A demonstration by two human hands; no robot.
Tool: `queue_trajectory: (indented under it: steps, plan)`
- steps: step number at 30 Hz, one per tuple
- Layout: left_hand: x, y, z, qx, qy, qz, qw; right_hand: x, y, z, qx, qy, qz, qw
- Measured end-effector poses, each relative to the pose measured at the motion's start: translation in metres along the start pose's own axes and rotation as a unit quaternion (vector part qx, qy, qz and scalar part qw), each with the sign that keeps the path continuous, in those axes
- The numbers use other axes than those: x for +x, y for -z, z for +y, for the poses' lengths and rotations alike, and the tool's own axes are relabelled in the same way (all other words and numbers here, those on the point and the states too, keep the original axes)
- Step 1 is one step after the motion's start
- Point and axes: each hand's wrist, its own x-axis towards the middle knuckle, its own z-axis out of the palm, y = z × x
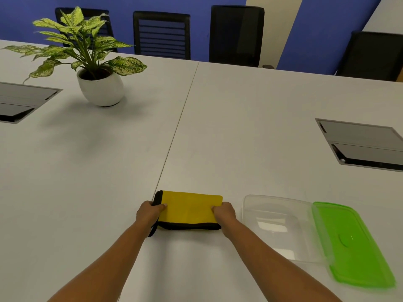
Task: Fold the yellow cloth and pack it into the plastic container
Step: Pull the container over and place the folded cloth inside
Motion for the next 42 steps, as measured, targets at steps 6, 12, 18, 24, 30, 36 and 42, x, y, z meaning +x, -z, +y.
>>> queue_trajectory:
  steps: [6,12,18,24,30,36,42]
  plan:
    - [-0.023,0.009,0.018,-0.069,-0.04,0.029,0.996,-0.021,0.016,-0.009,0.069,0.066,-0.015,0.995]
    - [-0.052,0.006,0.044,-0.125,-0.063,0.0,0.99,-0.04,0.061,0.003,0.187,0.106,-0.027,0.976]
    - [-0.087,-0.038,0.06,-0.123,-0.074,-0.065,0.988,-0.047,0.117,0.035,0.232,0.101,0.036,0.967]
    - [-0.12,-0.09,0.078,-0.123,-0.082,-0.133,0.98,-0.048,0.17,0.067,0.276,0.097,0.111,0.95]
    - [-0.144,-0.135,0.082,-0.099,-0.086,-0.171,0.976,-0.046,0.208,0.097,0.275,0.075,0.17,0.943]
    - [-0.148,-0.157,0.075,-0.077,-0.068,-0.175,0.979,-0.043,0.22,0.11,0.213,0.072,0.179,0.958]
    - [-0.145,-0.156,0.07,-0.049,-0.067,-0.155,0.984,-0.041,0.213,0.118,0.199,0.058,0.16,0.965]
